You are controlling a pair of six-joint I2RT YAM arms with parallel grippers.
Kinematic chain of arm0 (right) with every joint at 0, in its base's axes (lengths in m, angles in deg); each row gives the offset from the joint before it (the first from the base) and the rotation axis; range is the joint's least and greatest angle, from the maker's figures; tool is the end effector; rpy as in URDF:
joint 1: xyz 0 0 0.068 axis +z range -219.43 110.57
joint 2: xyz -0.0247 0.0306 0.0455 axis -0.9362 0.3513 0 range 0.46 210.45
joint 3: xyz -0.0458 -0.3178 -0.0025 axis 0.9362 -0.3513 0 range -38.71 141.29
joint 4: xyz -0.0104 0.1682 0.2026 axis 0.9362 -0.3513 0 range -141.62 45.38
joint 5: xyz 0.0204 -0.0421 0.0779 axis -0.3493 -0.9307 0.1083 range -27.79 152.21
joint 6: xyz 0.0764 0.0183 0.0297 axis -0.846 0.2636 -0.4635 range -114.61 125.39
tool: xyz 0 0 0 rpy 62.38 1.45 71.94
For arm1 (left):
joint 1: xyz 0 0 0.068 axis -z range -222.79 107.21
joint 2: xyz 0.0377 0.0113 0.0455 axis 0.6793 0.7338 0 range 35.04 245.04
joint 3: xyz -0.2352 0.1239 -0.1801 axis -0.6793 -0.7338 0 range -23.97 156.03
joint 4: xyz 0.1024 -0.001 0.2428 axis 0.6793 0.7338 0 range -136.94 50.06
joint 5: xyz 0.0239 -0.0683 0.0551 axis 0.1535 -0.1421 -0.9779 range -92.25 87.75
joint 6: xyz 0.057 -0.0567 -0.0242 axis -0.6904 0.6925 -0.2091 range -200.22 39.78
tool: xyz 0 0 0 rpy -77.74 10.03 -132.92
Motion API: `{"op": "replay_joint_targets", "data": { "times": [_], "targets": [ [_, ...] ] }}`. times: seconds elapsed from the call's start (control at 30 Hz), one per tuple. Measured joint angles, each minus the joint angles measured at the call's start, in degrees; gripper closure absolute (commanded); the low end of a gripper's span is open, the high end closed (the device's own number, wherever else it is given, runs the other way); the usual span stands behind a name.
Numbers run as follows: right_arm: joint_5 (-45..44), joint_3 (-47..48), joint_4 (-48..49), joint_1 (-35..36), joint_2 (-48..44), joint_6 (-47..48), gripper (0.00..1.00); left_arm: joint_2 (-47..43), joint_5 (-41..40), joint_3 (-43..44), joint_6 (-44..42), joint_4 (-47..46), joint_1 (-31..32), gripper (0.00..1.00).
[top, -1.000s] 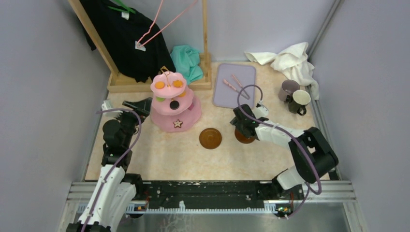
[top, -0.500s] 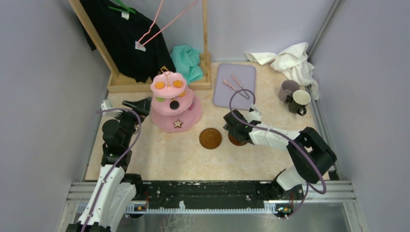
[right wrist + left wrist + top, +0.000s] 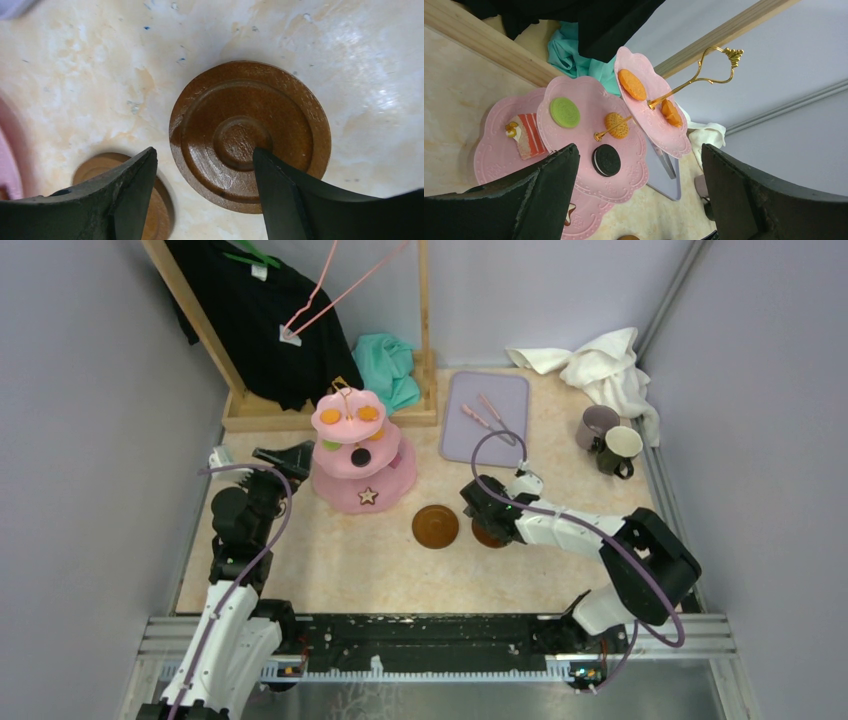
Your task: Serve the afternoon tea
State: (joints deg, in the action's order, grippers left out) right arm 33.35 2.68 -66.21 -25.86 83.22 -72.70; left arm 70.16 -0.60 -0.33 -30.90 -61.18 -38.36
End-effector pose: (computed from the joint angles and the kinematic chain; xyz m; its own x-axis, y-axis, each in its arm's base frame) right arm 0.2190 0.1593 0.1829 -0.5684 0.6420 -0.5145 0.5396 0.7630 0.3559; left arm 0.1644 -0.0149 0.3107 -0.0489 -0.7565 -0.6521 0.1055 0.6453 -0.7566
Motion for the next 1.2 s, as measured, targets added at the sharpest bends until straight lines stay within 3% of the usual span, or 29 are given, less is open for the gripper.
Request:
{"op": "replay_joint_targets", "data": {
  "times": [0.33,0.63,0.8,1.03,1.2],
  "targets": [
    [-5.7,7.1,-12.7,0.1,-1.7,15.2,0.27,0.1,-0.5,2.4,-2.9,1.3,0.0,0.04],
    [-13.8,12.5,-21.1,-1.7,-13.4,25.2,0.25,3.2,2.1,5.6,-5.7,1.2,0.0,0.04],
    [-14.4,13.8,-21.9,-13.4,-16.7,32.3,0.25,5.0,5.3,6.6,-7.3,1.2,0.1,0.04],
    [-6.4,9.1,-14.1,-34.6,-24.2,46.1,0.29,6.3,9.3,6.8,-9.0,1.1,0.1,0.04],
    [-2.8,8.1,-10.2,-42.8,-22.5,51.8,0.31,6.3,11.1,6.8,-9.1,1.0,0.4,0.04]
  ]
}}
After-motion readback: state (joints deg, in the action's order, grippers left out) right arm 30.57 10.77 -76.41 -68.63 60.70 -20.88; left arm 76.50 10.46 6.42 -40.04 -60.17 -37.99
